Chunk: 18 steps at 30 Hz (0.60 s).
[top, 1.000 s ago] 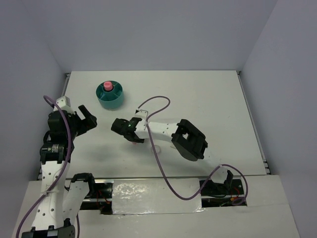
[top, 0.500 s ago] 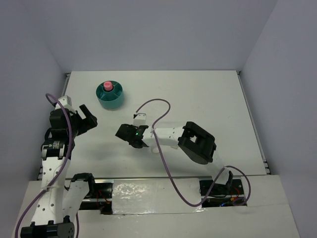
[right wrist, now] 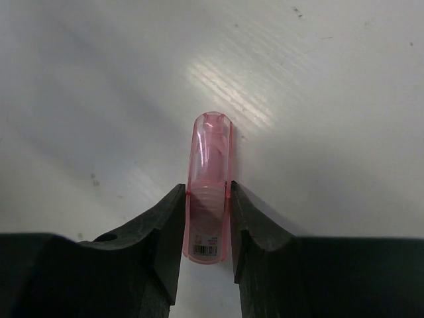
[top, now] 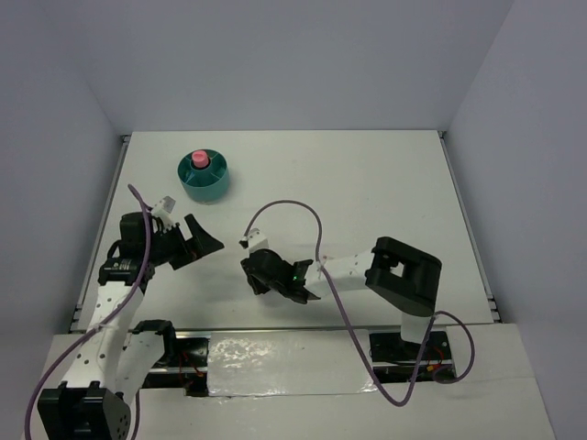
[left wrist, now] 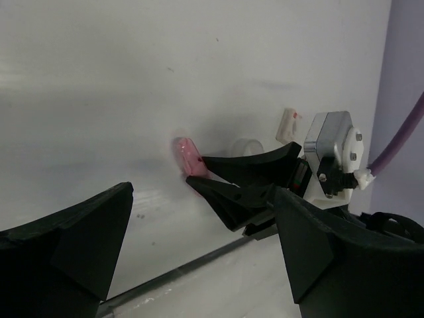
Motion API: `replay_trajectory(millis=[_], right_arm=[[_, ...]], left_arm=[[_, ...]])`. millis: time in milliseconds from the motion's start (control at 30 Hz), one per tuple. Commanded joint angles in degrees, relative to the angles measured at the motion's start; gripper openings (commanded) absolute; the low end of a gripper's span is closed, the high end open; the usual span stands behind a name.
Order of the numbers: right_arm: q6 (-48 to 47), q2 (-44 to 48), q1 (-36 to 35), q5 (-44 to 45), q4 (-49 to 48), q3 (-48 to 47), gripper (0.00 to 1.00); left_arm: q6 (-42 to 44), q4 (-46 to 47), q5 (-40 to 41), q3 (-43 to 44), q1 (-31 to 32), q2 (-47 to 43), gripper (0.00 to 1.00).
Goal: Sort the stationery into containers
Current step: Pick up the stationery from the center of the board.
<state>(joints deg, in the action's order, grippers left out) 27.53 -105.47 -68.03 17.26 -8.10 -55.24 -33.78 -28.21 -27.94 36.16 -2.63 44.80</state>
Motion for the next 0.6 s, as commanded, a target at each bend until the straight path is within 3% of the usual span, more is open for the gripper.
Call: replay_trajectory(millis=[0,267,567], right_arm=[[-9.8,5.8,-1.1,-1.0,-9.5,2.3,0.0],[-19.5,13.4,-6.4,3.3,-19.0,5.5,0.0],[-23.2,15.9,-8.4,4.3,-21.6,3.1,0.0]], left_arm=[[-3.0,4.1,-7.7,-0.1,1.2,-2.0,0.99],[-5.9,6.5,-10.2,-3.6,2.2,-2.3,0.97],[-7.1,8.3,-11.9,-4.7,4.0,-1.8,0.8]])
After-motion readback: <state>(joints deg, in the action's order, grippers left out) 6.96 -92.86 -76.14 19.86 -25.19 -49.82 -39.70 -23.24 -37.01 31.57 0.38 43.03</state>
